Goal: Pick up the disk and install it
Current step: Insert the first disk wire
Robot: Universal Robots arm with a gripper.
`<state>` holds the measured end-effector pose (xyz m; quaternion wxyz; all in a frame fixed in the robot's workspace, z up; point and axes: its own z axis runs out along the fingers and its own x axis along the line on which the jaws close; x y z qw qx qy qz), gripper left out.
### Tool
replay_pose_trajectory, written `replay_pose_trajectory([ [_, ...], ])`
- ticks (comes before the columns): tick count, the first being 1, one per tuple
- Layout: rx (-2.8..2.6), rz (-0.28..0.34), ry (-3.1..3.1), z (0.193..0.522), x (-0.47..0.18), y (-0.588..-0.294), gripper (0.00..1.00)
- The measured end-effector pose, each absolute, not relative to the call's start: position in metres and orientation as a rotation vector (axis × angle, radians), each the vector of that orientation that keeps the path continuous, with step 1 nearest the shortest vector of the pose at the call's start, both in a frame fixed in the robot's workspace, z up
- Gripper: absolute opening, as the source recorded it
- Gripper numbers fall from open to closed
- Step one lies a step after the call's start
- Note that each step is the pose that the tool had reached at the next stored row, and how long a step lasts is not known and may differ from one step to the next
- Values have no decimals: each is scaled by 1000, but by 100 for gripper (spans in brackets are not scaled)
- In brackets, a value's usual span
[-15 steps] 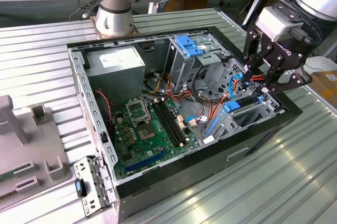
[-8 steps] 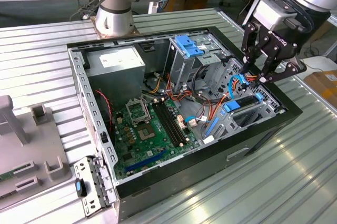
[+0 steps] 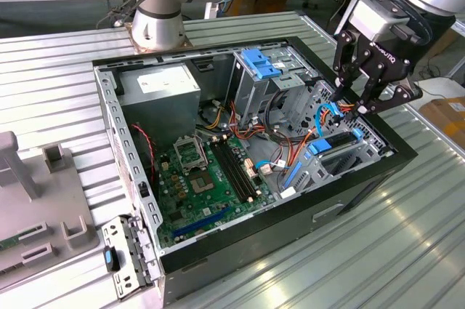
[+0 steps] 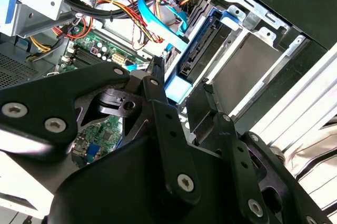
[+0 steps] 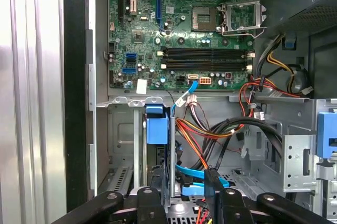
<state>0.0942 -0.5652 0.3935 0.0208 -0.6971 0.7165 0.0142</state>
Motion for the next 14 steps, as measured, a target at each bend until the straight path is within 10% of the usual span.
replay_pose_trajectory([
  [14,-2239,46,2145,393,107,-564,44],
])
